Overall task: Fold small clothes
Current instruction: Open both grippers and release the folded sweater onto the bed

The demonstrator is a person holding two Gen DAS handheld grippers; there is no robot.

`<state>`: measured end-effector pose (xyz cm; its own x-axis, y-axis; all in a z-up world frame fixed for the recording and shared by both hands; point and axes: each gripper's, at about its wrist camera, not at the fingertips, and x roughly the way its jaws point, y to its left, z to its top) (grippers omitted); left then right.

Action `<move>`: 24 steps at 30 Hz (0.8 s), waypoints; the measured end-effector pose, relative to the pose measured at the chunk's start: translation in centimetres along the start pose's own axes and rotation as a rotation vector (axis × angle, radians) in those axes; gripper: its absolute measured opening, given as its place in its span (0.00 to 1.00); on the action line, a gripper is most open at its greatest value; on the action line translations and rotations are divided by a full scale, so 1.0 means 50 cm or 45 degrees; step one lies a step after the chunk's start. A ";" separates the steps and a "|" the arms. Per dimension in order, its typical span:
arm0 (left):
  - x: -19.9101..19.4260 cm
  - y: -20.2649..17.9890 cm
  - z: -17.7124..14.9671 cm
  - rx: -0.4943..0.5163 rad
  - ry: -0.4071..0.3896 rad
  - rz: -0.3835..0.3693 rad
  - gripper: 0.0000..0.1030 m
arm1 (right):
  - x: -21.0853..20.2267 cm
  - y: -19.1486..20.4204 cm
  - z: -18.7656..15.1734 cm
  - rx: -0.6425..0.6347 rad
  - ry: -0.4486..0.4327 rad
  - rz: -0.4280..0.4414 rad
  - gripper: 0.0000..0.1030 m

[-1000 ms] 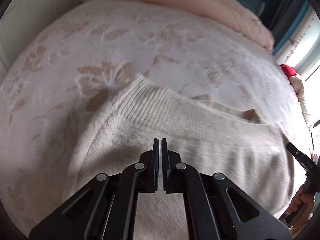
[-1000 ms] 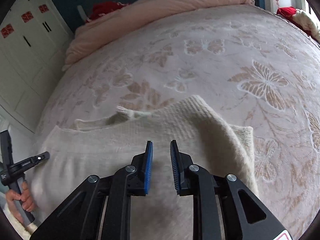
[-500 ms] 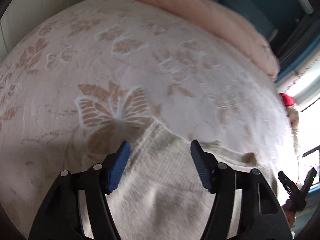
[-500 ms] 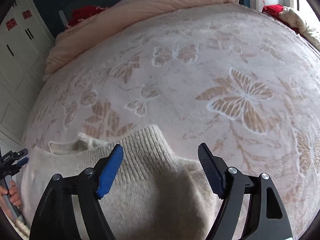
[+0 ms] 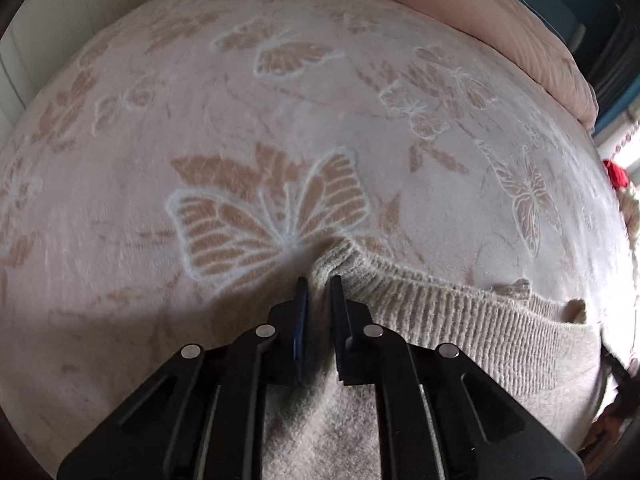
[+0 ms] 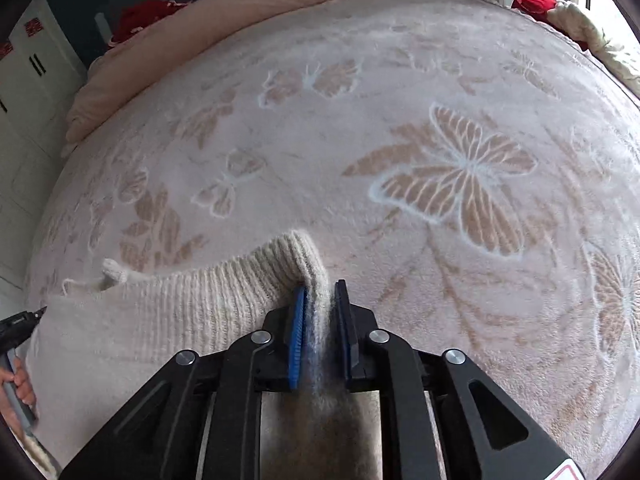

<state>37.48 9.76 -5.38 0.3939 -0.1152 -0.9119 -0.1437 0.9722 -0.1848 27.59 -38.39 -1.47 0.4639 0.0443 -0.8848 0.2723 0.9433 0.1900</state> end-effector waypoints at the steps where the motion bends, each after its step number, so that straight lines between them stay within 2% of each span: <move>1: -0.015 -0.004 -0.001 0.010 -0.004 -0.015 0.11 | -0.032 0.006 0.002 0.005 -0.044 0.016 0.16; 3: -0.068 -0.013 -0.011 0.047 -0.064 -0.040 0.13 | -0.112 0.033 -0.010 -0.060 -0.163 -0.010 0.19; 5: -0.135 -0.034 -0.038 0.117 -0.144 -0.031 0.13 | -0.173 0.067 -0.038 -0.126 -0.225 0.022 0.23; 7: -0.190 -0.062 -0.085 0.175 -0.192 -0.049 0.12 | -0.202 0.110 -0.087 -0.185 -0.199 0.121 0.22; 9: -0.214 -0.089 -0.140 0.203 -0.173 -0.111 0.14 | -0.198 0.161 -0.144 -0.267 -0.144 0.154 0.21; 11: -0.201 -0.100 -0.188 0.212 -0.125 -0.114 0.14 | -0.165 0.181 -0.182 -0.315 -0.086 0.116 0.12; 12: -0.180 -0.097 -0.210 0.213 -0.090 -0.092 0.14 | -0.141 0.169 -0.198 -0.314 -0.062 0.041 0.12; 13: -0.156 -0.088 -0.222 0.199 -0.059 -0.047 0.14 | -0.119 0.154 -0.214 -0.300 -0.039 -0.027 0.12; 14: -0.136 -0.069 -0.232 0.166 -0.027 -0.016 0.14 | -0.107 0.129 -0.224 -0.273 -0.026 -0.043 0.11; 16: -0.141 -0.018 -0.248 0.052 -0.028 -0.099 0.14 | -0.132 0.101 -0.227 -0.183 -0.019 0.000 0.13; 17: -0.157 -0.002 -0.250 0.022 -0.033 -0.112 0.14 | -0.151 0.102 -0.226 -0.168 -0.016 -0.020 0.16; 19: -0.212 0.027 -0.264 -0.029 -0.079 -0.128 0.14 | -0.194 0.124 -0.231 -0.194 -0.041 0.001 0.17; 22: -0.275 0.065 -0.303 -0.112 -0.119 -0.167 0.18 | -0.232 0.193 -0.242 -0.263 -0.050 0.099 0.17; 24: -0.291 0.082 -0.327 -0.135 -0.119 -0.133 0.23 | -0.239 0.257 -0.247 -0.305 -0.041 0.173 0.17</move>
<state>16.31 12.11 1.12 0.4938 -0.1904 -0.8485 -0.1906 0.9283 -0.3192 15.14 -22.72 6.27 0.5104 0.1688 -0.8432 0.0002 0.9805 0.1964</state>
